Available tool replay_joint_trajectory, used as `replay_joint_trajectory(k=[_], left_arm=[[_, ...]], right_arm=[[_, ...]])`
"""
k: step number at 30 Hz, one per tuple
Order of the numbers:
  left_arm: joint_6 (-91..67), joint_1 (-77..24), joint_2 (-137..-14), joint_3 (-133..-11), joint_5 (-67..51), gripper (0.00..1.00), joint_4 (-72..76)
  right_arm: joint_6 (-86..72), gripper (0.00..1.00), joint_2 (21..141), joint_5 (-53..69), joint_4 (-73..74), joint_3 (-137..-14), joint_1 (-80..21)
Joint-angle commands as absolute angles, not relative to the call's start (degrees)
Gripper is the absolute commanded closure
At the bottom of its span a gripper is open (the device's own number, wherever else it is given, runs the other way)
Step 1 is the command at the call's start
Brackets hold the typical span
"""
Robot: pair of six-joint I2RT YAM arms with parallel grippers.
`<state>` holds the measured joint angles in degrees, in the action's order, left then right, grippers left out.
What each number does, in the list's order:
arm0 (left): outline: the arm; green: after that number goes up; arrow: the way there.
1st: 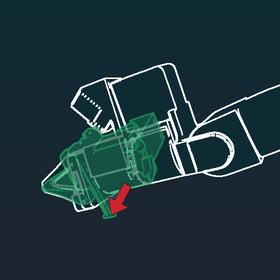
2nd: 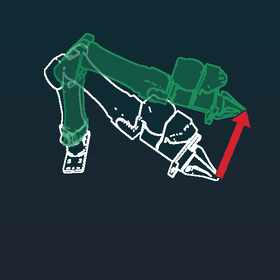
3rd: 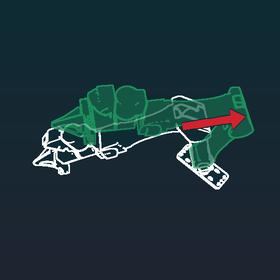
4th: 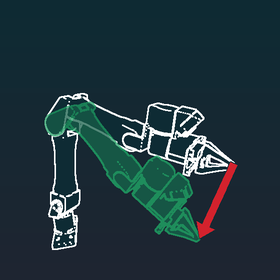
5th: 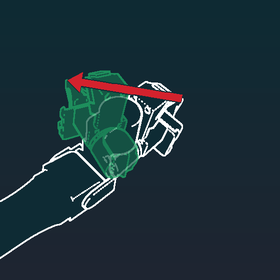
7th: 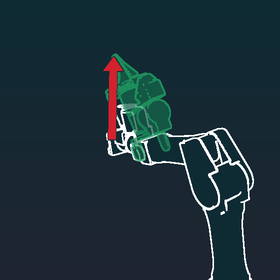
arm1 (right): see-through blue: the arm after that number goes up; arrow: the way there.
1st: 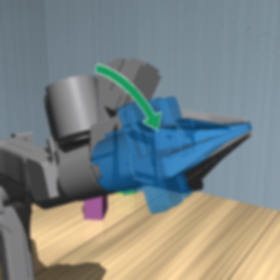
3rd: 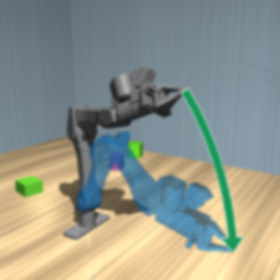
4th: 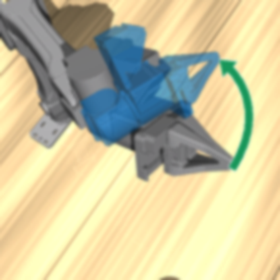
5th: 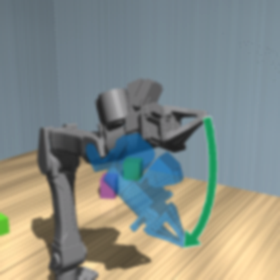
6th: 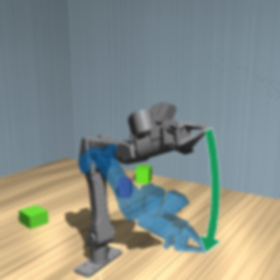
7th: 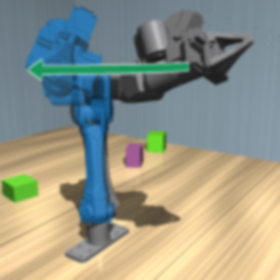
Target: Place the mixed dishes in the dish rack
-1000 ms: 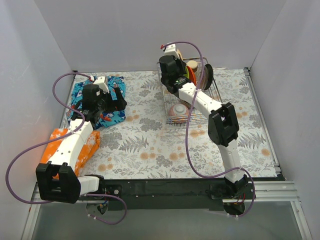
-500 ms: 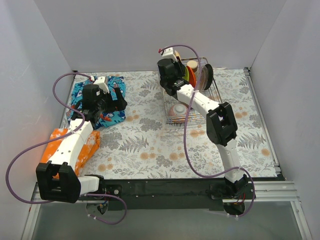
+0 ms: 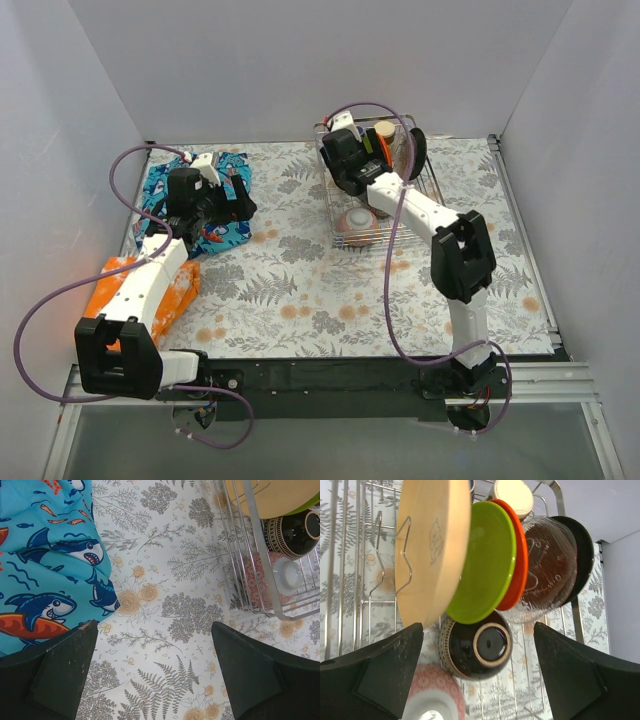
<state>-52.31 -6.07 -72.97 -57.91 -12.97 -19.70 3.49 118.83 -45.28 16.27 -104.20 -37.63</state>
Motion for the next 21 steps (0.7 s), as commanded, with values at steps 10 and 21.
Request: replay_joint_trajectory(k=[10, 21], left_arm=[[-51.42, -5.8, -76.2, -60.56, -16.26, 0.02, -17.32], [-47.46, -7.73, -85.07, -67.14, -15.47, 0.02, -16.26]], right_arm=[[-9.2, 0.01, 94.06, -18.83, 28.63, -90.53, -23.31], [-8.44, 0.01, 84.03, -8.0, 34.28, -74.55, 3.5]])
